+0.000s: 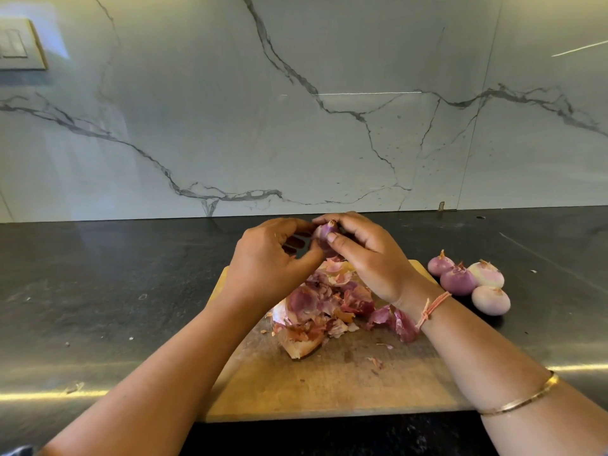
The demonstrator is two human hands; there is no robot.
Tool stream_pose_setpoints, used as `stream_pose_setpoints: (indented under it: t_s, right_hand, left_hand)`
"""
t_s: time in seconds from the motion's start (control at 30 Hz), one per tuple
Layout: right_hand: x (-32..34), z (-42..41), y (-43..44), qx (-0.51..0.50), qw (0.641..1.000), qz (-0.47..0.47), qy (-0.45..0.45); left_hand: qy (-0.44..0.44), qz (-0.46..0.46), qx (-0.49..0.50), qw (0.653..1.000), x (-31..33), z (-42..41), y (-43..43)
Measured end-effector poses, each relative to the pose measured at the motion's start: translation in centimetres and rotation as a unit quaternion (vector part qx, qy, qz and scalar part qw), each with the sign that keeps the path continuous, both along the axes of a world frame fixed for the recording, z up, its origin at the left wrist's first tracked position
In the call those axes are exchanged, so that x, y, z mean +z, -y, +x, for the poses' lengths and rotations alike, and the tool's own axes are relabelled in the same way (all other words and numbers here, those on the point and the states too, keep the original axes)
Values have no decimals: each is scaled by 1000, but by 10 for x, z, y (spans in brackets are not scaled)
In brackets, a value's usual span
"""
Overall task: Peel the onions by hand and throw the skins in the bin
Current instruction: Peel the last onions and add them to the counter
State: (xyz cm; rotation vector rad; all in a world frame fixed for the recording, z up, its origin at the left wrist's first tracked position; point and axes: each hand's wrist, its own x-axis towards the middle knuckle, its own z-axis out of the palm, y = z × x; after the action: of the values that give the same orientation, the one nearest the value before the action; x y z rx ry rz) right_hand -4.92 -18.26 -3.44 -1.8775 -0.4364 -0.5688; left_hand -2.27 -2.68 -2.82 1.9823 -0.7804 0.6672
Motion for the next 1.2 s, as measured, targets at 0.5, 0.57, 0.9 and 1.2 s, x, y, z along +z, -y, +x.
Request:
stream_pose_setpoints:
  t_s: [0.5,0.57,0.9,1.2]
  right_hand:
    - [-2,0,-4,5,1000,-28,14]
    - [-2,1,-4,-2,999,-35,18]
    - [0,2,0,23,999,26,3]
    - [-2,-3,-2,28,999,-27,33]
  left_hand:
    - [19,7,47,999,-3,4,3]
    - [10,-12,48,999,-3,7,1]
    - [-66,-64,3,996,-2,-1,3]
    - [-47,-48,-20,998,-2,-5,4]
